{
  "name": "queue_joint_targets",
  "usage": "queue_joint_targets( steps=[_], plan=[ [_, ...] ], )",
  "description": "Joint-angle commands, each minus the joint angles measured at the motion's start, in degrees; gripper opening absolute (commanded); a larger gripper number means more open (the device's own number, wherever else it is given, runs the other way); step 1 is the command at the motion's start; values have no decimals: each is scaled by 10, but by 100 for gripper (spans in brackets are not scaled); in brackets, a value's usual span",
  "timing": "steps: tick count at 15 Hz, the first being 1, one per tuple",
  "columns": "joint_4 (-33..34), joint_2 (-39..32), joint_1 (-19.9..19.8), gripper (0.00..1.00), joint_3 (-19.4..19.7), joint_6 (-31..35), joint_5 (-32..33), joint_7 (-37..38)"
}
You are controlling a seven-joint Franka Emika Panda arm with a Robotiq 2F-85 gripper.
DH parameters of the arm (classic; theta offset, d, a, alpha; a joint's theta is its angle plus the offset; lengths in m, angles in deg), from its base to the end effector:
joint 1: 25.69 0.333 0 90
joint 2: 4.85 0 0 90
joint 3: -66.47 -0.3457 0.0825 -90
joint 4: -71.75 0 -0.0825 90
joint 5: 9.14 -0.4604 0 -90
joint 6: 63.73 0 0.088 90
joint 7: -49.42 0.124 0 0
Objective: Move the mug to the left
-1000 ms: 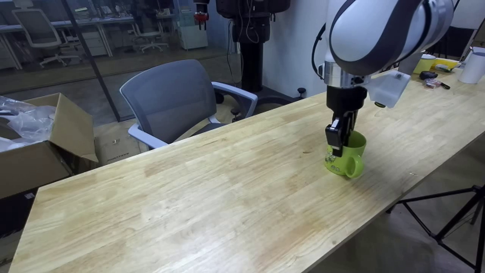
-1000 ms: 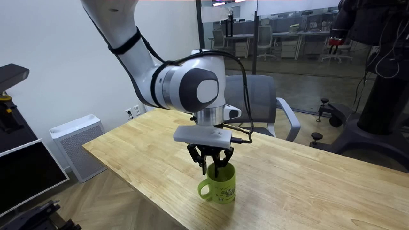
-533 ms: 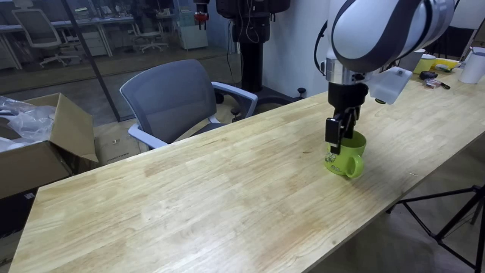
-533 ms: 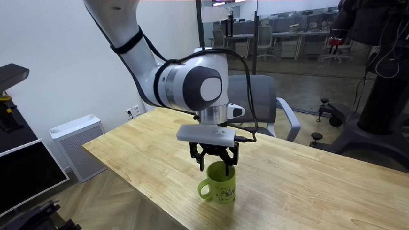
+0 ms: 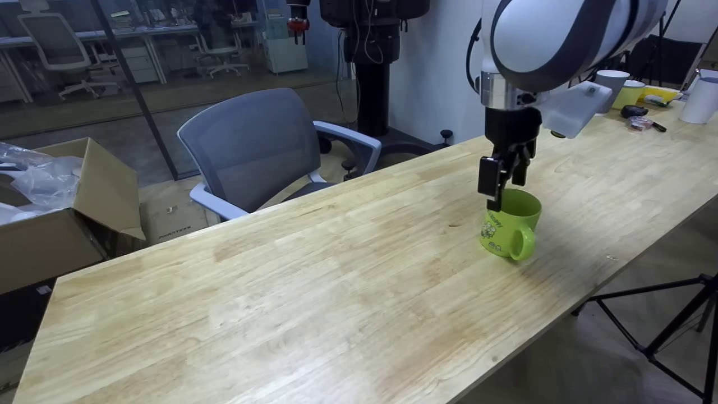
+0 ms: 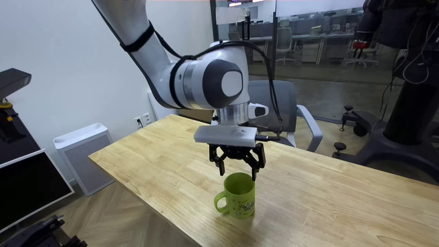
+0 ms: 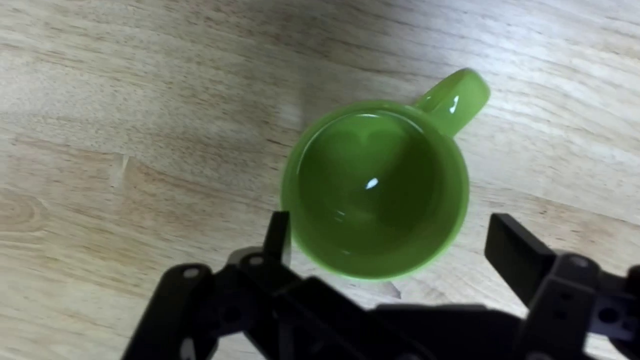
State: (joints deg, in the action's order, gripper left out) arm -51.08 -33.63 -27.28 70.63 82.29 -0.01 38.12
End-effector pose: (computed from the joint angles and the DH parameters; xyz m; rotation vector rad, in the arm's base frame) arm 0.6027 -0.0629 0.0993 3.0127 0.3644 -0.1740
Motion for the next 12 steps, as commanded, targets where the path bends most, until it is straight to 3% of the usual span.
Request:
queue_joint_targets(
  steps=[1, 9, 12],
  plan=[
    [9, 25, 13, 100, 9, -29, 19, 40],
    [-5, 72, 3, 100, 2, -56, 20, 17],
    [5, 57, -4, 100, -5, -48, 12, 11]
  ],
)
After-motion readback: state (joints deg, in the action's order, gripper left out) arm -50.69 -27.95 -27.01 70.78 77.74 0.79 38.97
